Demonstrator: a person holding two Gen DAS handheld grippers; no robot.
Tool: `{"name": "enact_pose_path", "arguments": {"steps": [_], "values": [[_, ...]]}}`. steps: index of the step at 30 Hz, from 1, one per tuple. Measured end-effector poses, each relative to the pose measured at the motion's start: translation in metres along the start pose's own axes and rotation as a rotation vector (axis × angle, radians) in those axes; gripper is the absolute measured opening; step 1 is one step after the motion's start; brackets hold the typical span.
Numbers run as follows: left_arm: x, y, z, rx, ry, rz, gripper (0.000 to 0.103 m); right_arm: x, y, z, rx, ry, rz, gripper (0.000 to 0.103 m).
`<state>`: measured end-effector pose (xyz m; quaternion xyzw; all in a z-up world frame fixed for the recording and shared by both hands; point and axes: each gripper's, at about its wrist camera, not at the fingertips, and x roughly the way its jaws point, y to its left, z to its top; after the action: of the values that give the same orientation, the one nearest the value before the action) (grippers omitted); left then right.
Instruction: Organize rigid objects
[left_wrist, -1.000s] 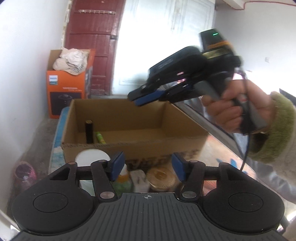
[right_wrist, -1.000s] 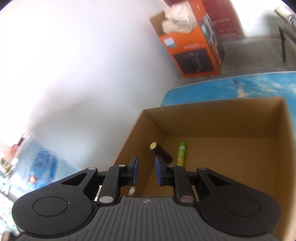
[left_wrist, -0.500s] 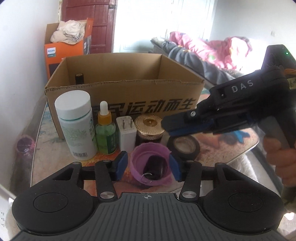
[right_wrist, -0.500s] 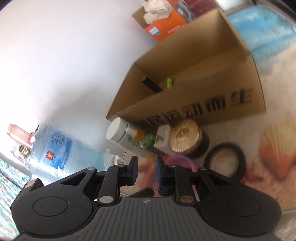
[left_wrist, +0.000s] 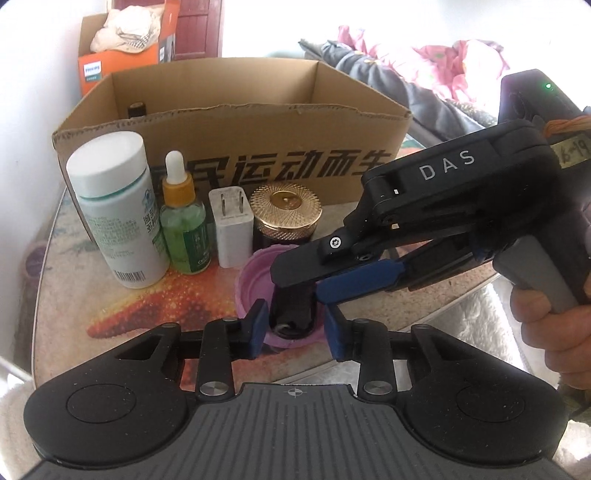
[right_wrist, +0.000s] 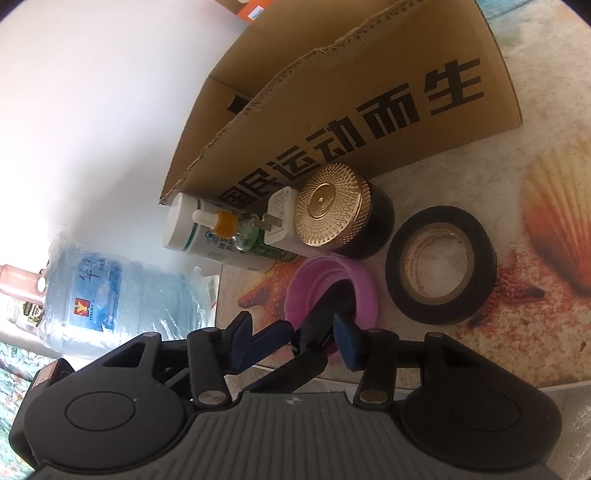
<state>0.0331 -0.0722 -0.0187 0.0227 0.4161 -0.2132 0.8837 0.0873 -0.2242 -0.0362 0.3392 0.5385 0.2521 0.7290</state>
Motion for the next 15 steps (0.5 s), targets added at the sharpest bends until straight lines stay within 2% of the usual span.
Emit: {"name": "enact_pose_path", "arguments": {"steps": [9,15], "values": [[0.005,0.006,0.006,-0.021,0.016,-0.023,0.033,0.006,0.0,0.01,0.013,0.017,-0.025,0.049],[0.009,0.007,0.009,-0.017,0.012,-0.016,0.035,0.012,0.012,0.01,-0.079,0.022,-0.062,0.047]]}}
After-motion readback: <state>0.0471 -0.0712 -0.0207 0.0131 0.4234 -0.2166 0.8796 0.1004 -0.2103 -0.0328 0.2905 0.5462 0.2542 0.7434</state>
